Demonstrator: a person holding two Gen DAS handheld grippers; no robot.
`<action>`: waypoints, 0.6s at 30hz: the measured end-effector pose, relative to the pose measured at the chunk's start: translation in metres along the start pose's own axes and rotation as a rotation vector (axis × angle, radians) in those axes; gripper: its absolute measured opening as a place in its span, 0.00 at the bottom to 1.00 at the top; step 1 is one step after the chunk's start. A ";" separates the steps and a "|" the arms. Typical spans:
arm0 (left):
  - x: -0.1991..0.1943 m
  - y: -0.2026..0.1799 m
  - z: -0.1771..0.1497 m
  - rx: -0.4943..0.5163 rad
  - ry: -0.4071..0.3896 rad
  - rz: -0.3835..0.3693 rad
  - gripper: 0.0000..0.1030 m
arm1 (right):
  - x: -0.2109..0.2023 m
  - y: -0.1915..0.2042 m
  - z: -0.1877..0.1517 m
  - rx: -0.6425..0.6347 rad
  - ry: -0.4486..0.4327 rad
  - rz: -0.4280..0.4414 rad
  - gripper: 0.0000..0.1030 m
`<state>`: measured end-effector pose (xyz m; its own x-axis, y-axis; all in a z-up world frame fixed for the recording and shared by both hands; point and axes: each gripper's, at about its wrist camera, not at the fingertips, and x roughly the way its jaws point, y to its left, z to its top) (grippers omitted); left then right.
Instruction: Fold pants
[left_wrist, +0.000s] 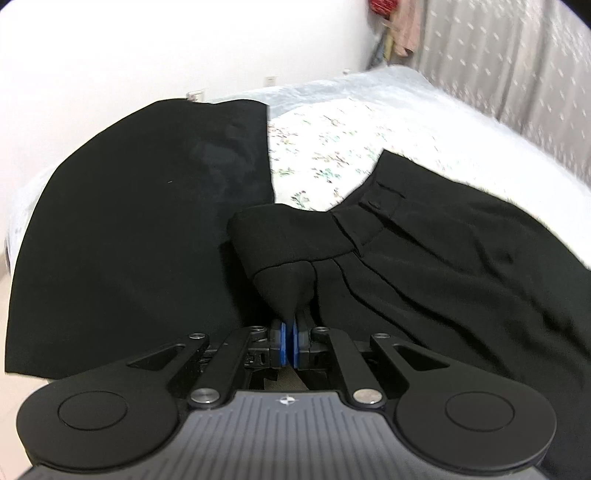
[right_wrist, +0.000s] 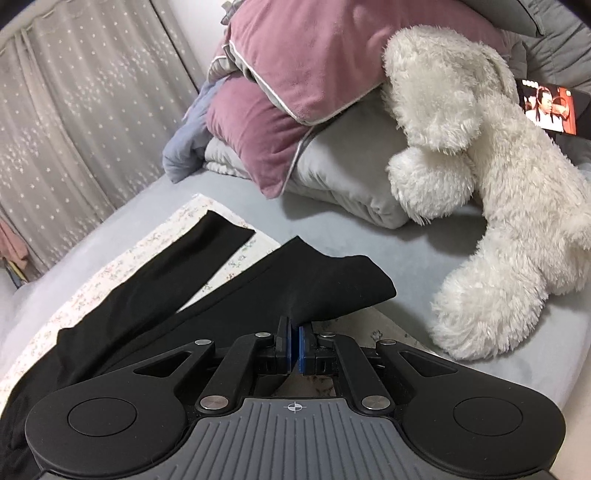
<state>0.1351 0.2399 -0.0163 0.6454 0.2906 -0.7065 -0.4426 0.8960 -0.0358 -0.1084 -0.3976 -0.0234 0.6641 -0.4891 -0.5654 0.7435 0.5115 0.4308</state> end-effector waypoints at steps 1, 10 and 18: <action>0.002 -0.002 -0.001 0.019 0.005 0.007 0.17 | 0.003 -0.001 -0.001 0.004 0.020 -0.012 0.03; -0.004 -0.005 -0.002 0.045 -0.031 0.032 0.59 | 0.009 0.002 -0.004 -0.015 0.042 -0.110 0.20; -0.020 -0.006 0.010 -0.013 -0.133 0.061 0.60 | 0.005 0.009 -0.004 -0.052 -0.015 -0.163 0.33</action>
<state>0.1309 0.2318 0.0050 0.6930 0.3873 -0.6081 -0.4915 0.8709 -0.0055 -0.0987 -0.3925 -0.0249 0.5367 -0.5792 -0.6136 0.8366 0.4603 0.2972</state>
